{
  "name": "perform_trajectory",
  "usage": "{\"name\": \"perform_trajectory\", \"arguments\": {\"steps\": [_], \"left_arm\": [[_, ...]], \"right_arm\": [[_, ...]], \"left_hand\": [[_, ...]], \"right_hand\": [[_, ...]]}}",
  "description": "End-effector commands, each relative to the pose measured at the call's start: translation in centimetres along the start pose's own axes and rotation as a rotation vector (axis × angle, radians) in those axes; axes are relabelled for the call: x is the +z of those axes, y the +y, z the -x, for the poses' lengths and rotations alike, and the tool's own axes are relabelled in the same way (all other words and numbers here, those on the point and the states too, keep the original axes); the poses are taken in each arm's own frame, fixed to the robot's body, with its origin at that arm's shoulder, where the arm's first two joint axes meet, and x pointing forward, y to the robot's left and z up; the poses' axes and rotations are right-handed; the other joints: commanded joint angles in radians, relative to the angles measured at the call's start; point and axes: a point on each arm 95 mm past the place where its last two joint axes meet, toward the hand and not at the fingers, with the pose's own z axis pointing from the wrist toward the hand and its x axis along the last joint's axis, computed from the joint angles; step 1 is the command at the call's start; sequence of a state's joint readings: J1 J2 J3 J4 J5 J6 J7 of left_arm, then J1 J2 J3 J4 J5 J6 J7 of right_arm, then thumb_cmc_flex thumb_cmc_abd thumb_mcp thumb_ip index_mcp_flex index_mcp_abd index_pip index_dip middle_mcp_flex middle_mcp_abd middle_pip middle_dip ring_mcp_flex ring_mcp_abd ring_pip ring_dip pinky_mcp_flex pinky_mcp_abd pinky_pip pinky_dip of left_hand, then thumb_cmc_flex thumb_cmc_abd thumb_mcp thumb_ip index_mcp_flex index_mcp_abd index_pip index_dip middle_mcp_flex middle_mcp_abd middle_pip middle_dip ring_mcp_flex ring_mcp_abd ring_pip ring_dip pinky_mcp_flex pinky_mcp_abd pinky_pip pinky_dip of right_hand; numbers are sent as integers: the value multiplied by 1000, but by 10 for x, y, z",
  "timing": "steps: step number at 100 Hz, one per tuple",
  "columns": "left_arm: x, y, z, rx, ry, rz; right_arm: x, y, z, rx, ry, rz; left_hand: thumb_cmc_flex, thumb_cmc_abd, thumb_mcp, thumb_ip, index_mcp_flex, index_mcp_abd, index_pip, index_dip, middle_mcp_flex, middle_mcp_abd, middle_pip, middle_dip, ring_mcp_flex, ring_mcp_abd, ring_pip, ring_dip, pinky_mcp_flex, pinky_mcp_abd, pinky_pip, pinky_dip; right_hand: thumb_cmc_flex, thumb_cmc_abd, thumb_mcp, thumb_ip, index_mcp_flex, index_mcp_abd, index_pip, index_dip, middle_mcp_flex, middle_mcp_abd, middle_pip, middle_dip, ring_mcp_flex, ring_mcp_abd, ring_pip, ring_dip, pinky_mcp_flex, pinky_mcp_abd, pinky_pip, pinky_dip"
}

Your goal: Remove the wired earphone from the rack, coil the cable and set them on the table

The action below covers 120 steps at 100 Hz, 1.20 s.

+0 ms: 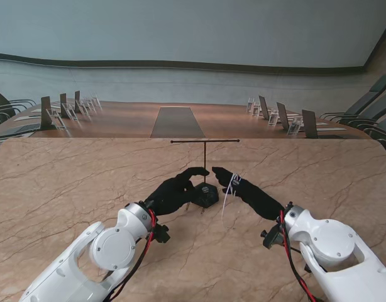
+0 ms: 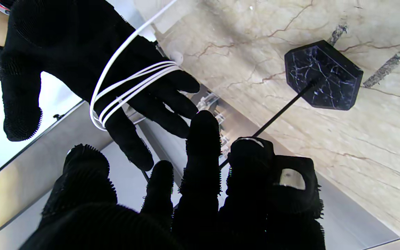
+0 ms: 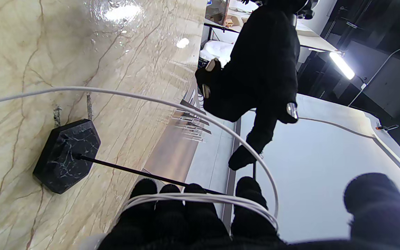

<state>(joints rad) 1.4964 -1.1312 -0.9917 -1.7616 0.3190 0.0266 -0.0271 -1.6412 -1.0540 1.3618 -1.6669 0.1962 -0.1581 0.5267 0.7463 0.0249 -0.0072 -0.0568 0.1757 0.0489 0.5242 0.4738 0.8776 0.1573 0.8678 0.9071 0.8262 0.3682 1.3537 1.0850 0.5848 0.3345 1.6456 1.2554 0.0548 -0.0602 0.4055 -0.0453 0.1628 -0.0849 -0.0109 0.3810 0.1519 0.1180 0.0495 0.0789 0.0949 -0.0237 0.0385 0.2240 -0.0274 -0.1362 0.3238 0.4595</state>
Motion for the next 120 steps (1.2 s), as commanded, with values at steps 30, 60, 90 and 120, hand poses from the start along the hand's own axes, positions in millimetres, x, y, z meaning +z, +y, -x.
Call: {"name": "perform_trajectory", "arguments": {"steps": [30, 60, 90, 120], "left_arm": [[5, 9, -6, -95, 49, -38], [5, 14, -9, -114, 72, -45], [11, 22, -13, -141, 81, -16], [19, 28, -17, -189, 99, -23]], "right_arm": [[11, 7, -7, 4, 16, 0], [15, 7, -9, 10, 17, -10], [21, 8, -16, 12, 43, -17], [25, 8, -19, 18, 53, -25]], "left_hand": [[2, 26, -10, 12, 48, 16, 85, 22, 149, -48, 180, 129, 116, 44, 107, 0, 169, 4, 226, -50], [-1, 16, -11, 13, 47, 16, 99, 10, 178, -83, 207, 172, 154, 24, 152, -14, 228, -8, 281, -116], [-16, -2, -4, 18, 29, 30, 92, 6, 227, -161, 325, 238, 228, -51, 260, -13, 316, -36, 361, -165], [0, -39, 1, 21, 38, -13, 89, 6, 232, -164, 330, 248, 227, -46, 263, -22, 315, -31, 368, -188]], "right_hand": [[20, -9, -24, -31, -18, -73, -21, -3, 3, -4, 15, 5, -3, -7, 20, 7, -6, 3, 29, -13], [20, -8, -25, -31, -16, -74, -21, -11, 3, -2, 16, 5, -3, -6, 23, 7, -5, 5, 30, -14], [23, -9, -25, -31, -16, -76, -19, -15, 5, -1, 21, 7, -1, -5, 27, 7, -3, 6, 31, -15], [25, -10, -26, -31, -16, -74, -17, -16, 5, 1, 26, 10, 0, -5, 30, 7, 0, 6, 32, -16]]}}
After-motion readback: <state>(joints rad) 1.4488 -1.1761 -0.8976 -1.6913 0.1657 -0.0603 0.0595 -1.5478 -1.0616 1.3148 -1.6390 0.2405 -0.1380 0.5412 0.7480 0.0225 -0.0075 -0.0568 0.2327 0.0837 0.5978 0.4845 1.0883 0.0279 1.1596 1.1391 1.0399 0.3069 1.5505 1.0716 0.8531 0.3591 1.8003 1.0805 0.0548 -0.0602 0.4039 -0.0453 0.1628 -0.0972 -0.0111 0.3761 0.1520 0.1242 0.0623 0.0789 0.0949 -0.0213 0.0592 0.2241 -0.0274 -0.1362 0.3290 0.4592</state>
